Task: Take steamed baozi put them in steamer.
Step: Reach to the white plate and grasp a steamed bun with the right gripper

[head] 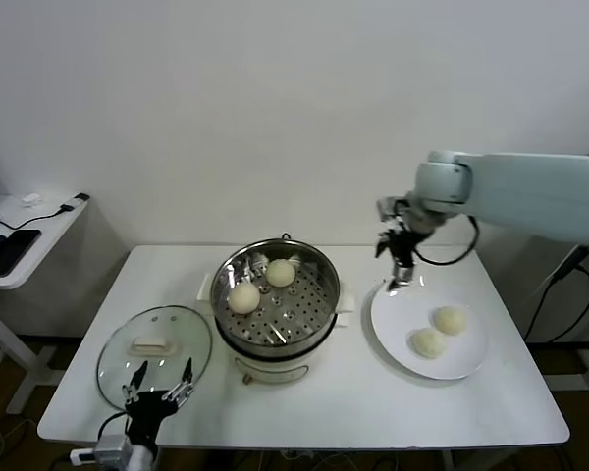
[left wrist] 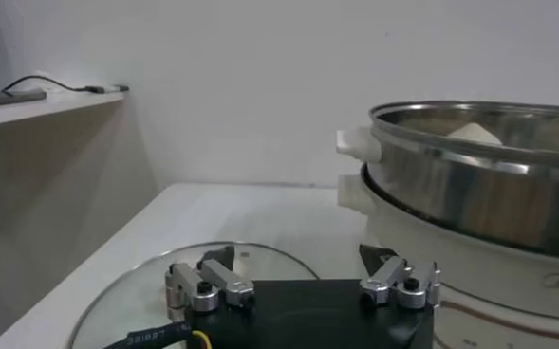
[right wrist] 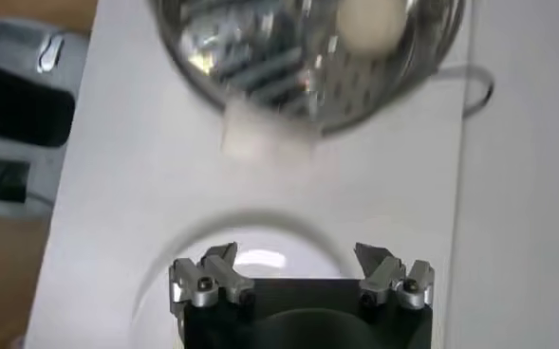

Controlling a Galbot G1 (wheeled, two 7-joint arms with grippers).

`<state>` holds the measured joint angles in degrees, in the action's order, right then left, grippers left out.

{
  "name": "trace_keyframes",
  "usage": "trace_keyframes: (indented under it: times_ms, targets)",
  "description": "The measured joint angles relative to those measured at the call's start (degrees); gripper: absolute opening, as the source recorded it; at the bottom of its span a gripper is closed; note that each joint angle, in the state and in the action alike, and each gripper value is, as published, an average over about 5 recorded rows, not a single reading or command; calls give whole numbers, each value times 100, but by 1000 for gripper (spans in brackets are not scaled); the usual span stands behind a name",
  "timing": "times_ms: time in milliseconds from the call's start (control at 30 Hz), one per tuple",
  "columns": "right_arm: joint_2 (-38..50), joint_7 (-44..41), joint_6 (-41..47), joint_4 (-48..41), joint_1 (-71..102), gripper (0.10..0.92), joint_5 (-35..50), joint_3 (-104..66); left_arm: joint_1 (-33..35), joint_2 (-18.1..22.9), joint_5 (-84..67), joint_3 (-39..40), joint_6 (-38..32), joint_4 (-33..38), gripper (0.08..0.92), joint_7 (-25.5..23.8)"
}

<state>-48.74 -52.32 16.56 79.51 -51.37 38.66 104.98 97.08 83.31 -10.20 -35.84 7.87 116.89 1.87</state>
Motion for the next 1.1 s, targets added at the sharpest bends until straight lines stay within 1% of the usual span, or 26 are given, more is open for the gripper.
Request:
trace_keyframes:
  times_ms: [200, 400, 767, 1100]
  targets:
    - [513, -36, -26, -46, 419, 823, -497, -38, -1, 7, 0, -5, 23, -35, 823, -1]
    - [754, -6, 13, -160, 1034, 823, -884, -317, 22, 16, 3, -6, 22, -58, 823, -1]
    - [818, 208, 163, -453, 2157, 823, -1304, -1097, 73, 15, 8, 0, 3, -40, 823, -8]
    - [710, 354, 261, -730, 2778, 822, -1524, -1572, 89, -4, 8, 7, -17, -33, 823, -17]
